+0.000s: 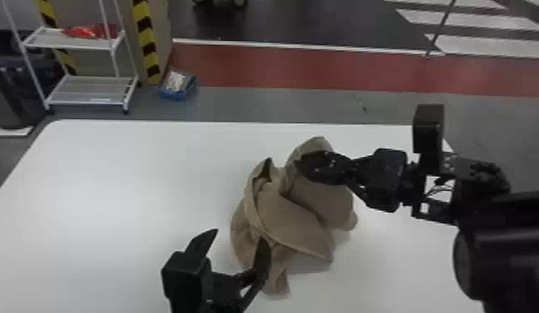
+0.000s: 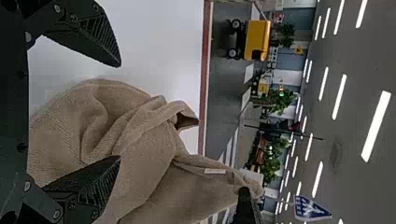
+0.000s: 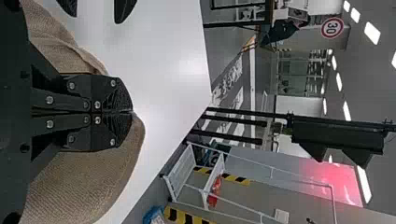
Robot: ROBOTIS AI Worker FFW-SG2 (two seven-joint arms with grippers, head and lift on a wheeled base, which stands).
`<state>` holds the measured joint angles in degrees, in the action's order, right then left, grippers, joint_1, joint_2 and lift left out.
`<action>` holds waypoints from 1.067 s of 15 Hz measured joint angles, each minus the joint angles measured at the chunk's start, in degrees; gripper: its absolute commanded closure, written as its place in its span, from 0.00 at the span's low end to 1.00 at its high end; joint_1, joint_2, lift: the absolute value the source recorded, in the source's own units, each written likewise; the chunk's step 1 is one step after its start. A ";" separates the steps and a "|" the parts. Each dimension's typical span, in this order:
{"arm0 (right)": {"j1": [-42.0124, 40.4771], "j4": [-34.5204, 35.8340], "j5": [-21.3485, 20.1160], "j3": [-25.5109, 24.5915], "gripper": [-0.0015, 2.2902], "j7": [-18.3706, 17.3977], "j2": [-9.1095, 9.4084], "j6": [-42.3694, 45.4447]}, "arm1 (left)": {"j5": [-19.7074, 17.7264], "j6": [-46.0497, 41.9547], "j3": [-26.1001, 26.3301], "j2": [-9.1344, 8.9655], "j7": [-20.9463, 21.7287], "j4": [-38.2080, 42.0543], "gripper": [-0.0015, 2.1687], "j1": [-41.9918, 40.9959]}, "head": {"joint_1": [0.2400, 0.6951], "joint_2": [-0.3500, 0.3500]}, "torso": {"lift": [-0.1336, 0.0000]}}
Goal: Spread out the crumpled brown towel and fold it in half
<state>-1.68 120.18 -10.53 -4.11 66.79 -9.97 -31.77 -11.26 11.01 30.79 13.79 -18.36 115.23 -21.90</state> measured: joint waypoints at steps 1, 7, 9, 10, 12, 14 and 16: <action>-0.51 0.71 -0.05 -0.01 0.54 0.04 0.03 -0.13 | 0.16 0.00 0.93 -0.52 -0.92 -1.35 0.10 1.41 | 1.00 0.31 | 0.08; -2.72 3.68 -0.22 -0.34 0.54 0.09 0.04 -0.71 | 1.34 0.93 3.24 -2.44 -2.54 -6.14 0.10 5.34 | 1.00 0.28 | 0.08; -2.88 3.86 -0.35 -0.30 0.54 0.09 0.09 -0.71 | 0.68 2.22 3.81 -2.45 -1.52 -5.92 0.28 5.38 | 1.00 0.26 | 0.08; -3.05 4.26 -0.36 -0.31 0.54 0.09 0.11 -0.71 | 0.61 3.43 4.17 -2.46 -0.20 -5.83 0.45 5.41 | 1.00 0.25 | 0.08; -3.60 5.27 -0.27 -0.56 0.54 0.09 0.13 -0.71 | 0.59 6.31 4.38 -2.46 2.68 -5.76 0.79 5.76 | 1.00 0.22 | 0.08; -4.17 5.82 -0.08 -1.07 0.54 0.09 0.13 -0.71 | 0.62 7.39 4.37 -2.40 2.63 -5.61 0.99 5.94 | 1.00 0.21 | 0.08; -4.99 6.00 0.30 -1.94 0.54 0.10 0.13 -0.45 | 0.86 8.10 4.12 -2.07 1.68 -4.55 0.99 5.73 | 1.00 0.22 | 0.08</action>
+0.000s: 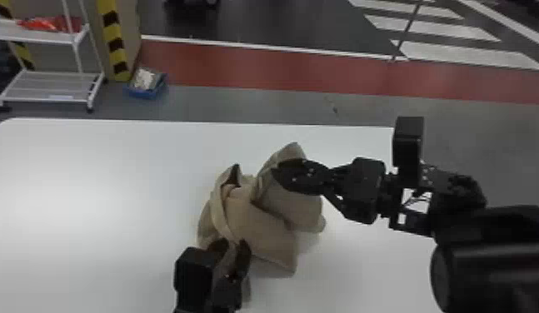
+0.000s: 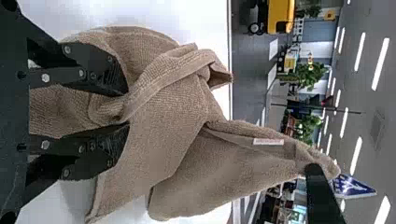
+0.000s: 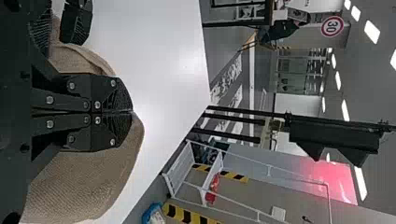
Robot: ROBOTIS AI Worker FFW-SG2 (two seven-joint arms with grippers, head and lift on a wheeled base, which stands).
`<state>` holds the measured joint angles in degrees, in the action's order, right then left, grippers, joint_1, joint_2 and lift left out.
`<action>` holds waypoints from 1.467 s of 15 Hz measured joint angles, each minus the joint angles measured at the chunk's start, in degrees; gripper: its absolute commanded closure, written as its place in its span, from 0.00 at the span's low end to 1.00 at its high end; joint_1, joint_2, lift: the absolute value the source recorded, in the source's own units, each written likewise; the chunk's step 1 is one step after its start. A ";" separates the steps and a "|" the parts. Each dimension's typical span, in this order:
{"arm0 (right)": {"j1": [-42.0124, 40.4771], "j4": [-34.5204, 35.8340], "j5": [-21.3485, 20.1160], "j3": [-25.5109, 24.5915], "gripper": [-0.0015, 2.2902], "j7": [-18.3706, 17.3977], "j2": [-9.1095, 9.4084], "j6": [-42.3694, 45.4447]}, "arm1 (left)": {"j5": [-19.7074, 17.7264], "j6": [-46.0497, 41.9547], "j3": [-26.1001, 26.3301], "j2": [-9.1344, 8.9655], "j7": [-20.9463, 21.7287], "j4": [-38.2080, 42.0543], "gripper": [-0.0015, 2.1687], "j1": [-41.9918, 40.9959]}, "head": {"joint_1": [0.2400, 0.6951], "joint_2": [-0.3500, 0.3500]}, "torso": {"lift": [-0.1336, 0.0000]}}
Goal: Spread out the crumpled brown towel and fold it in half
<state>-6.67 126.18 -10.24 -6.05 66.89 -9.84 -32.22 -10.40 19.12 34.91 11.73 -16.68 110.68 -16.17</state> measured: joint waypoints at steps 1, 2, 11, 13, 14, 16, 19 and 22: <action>-0.47 0.09 0.22 -0.61 0.54 0.08 -0.02 0.30 | 0.18 0.12 -0.28 0.26 -0.02 1.01 0.99 -0.41 | 1.00 0.22 | 0.08; -0.96 0.16 0.43 -1.56 0.54 0.45 -0.19 0.72 | 0.37 0.32 -1.17 0.82 0.43 2.92 0.99 -1.28 | 1.00 0.21 | 0.08; -9.48 0.40 -10.53 -5.33 0.54 8.84 -17.14 5.92 | 1.86 20.83 -26.07 3.26 14.97 20.49 0.99 -7.45 | 1.00 0.34 | 0.08; -11.98 0.89 -15.60 -4.82 0.54 9.12 -19.29 7.17 | 4.82 26.90 -26.32 2.98 19.61 19.05 0.99 -4.35 | 1.00 0.30 | 0.08; -12.77 1.05 -18.45 -4.40 0.54 9.23 -19.68 7.60 | 6.23 29.26 -25.66 2.75 20.75 17.93 0.99 -2.59 | 1.00 0.29 | 0.08; -13.23 0.68 -23.90 -3.65 0.54 9.31 -20.60 8.07 | 8.57 31.94 -24.19 2.37 21.50 16.50 0.99 -0.06 | 1.00 0.26 | 0.08; -11.35 -1.90 -29.18 -3.63 0.54 8.36 -23.27 8.16 | 11.91 36.68 -23.68 2.08 24.11 16.17 0.99 2.19 | 1.00 0.19 | 0.08; -9.42 -3.78 -36.52 -3.24 0.54 3.98 -25.06 8.18 | 14.63 37.42 -23.60 1.88 25.15 15.66 0.94 2.95 | 1.00 0.15 | 0.08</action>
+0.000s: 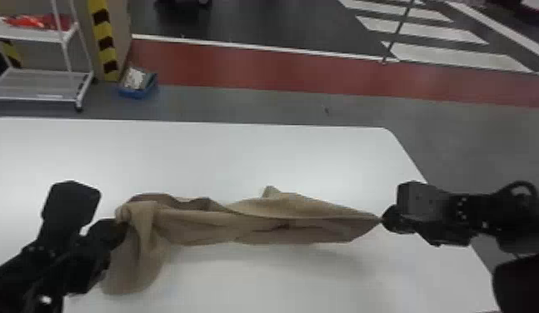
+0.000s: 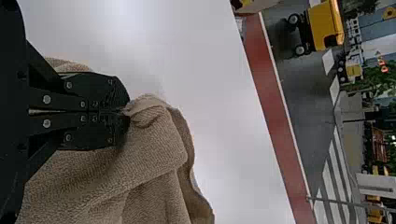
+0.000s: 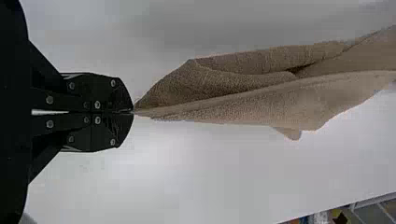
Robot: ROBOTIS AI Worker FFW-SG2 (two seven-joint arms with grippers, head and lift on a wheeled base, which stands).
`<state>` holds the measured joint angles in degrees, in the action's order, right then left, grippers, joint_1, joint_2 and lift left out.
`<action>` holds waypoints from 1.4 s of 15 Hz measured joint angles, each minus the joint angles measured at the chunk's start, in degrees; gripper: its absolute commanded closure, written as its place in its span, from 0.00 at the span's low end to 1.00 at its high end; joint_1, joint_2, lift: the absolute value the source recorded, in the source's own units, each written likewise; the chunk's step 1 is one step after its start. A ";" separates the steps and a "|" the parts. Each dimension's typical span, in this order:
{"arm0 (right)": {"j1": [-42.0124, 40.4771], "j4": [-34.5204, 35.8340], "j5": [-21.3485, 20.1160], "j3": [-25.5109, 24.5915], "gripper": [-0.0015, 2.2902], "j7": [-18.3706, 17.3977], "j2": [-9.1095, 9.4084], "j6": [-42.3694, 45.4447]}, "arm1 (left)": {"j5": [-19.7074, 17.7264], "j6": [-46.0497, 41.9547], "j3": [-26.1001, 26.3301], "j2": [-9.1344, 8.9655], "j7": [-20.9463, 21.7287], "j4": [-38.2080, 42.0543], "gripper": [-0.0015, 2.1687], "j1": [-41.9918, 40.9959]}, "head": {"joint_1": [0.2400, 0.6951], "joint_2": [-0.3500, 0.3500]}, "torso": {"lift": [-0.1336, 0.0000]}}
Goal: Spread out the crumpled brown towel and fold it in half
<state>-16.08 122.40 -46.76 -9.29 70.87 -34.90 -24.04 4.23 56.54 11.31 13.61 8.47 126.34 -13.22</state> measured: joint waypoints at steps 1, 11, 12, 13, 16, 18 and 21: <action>0.55 -0.76 -3.09 1.13 0.54 -1.35 -0.22 0.04 | 1.22 0.02 0.24 0.00 1.11 -0.48 0.73 0.23 | 1.00 0.12 | 0.08; 2.44 -5.41 -11.93 4.15 0.54 -13.14 1.65 -0.21 | 2.32 -1.44 -3.35 0.23 4.18 0.92 0.01 -3.93 | 1.00 0.12 | 0.08; 2.39 -6.04 -12.32 4.01 0.54 -16.24 2.15 -0.32 | 2.14 -1.51 -3.56 0.19 4.24 0.40 0.01 -3.47 | 1.00 0.11 | 0.08; 2.79 -7.27 -12.50 3.87 0.54 -19.46 2.65 -0.19 | 1.71 -1.54 -3.75 0.18 4.27 -0.19 0.02 -2.97 | 1.00 0.11 | 0.08; 5.32 -13.76 -12.58 4.14 0.54 -30.14 3.05 2.63 | -0.19 -1.75 -5.05 0.31 3.54 -0.66 0.03 -2.61 | 1.00 0.10 | 0.08; 6.42 -18.37 -12.98 5.44 0.54 -40.26 4.11 3.26 | -2.20 -3.04 -5.97 0.25 2.05 -1.15 0.03 -3.16 | 1.00 0.10 | 0.08; 8.88 -24.80 -14.24 8.08 0.54 -53.50 8.24 3.24 | -7.90 -9.99 -7.38 0.12 -1.46 -2.18 0.04 -4.38 | 1.00 0.11 | 0.08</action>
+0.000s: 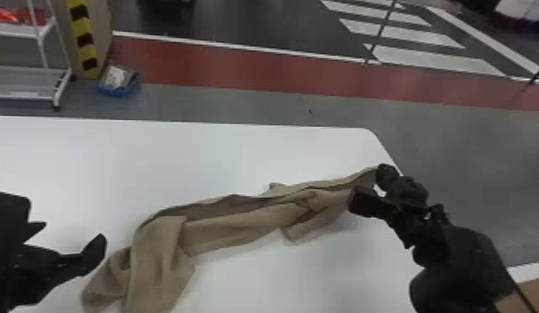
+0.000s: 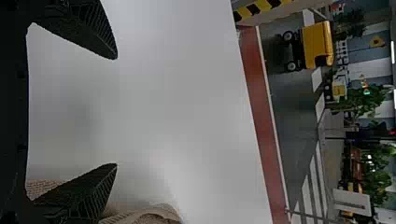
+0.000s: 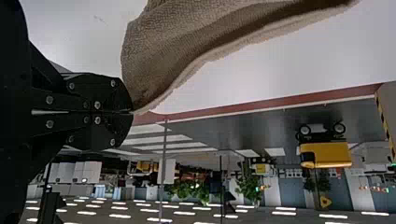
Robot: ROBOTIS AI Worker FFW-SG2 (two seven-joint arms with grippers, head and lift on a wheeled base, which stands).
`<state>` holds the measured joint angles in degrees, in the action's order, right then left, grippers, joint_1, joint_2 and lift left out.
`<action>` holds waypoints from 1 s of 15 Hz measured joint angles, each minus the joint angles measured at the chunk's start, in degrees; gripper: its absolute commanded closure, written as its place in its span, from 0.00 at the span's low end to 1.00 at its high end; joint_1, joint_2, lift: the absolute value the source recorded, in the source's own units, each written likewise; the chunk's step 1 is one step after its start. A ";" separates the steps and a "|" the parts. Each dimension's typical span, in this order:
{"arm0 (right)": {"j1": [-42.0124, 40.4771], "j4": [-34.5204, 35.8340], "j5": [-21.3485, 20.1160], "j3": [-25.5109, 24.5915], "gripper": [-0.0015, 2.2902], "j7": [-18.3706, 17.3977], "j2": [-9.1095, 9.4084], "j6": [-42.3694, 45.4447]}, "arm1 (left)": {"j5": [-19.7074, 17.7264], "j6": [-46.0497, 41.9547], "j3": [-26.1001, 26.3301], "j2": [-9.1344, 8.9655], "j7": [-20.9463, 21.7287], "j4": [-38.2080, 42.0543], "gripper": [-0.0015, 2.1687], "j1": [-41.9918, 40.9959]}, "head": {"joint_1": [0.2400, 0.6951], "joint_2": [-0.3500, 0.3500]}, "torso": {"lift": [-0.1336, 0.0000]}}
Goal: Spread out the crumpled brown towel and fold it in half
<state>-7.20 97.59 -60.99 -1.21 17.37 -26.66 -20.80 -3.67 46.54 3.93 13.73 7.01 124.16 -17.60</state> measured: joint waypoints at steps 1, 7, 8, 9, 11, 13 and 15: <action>0.74 -1.35 -0.09 0.53 0.54 -1.13 1.24 0.05 | -1.36 -1.27 -0.27 -0.02 -0.33 0.17 0.04 -0.70 | 1.00 0.12 | 0.08; 1.51 -1.23 0.20 1.40 0.54 -0.06 2.68 -1.60 | -6.94 9.41 -1.97 0.12 2.68 10.53 0.10 -7.13 | 1.00 0.07 | 0.08; 1.24 -0.63 0.39 1.34 0.54 0.29 2.68 -2.38 | -7.56 12.15 -1.99 0.04 2.48 13.03 0.10 -8.36 | 1.00 0.05 | 0.08; 0.93 0.07 0.58 1.31 0.54 0.82 2.68 -3.61 | -7.77 14.67 -1.65 -0.04 2.15 15.12 0.10 -9.35 | 1.00 0.04 | 0.08; 0.37 1.46 1.09 1.31 0.54 1.60 2.82 -6.45 | -8.32 20.50 -0.41 -0.23 1.53 17.92 0.10 -10.10 | 1.00 0.00 | 0.08; -0.07 2.60 1.76 1.53 0.54 2.38 3.00 -8.87 | -10.09 23.17 1.10 -0.33 -0.85 19.26 0.10 -10.23 | 1.00 0.00 | 0.08; -0.51 3.70 2.27 1.63 0.54 2.77 3.14 -10.35 | -10.78 23.47 3.50 -0.36 -3.52 19.44 0.10 -9.22 | 1.00 0.00 | 0.08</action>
<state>-7.71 101.29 -58.72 0.42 20.15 -23.52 -31.16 -14.45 70.02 7.43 13.38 3.49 143.59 -26.82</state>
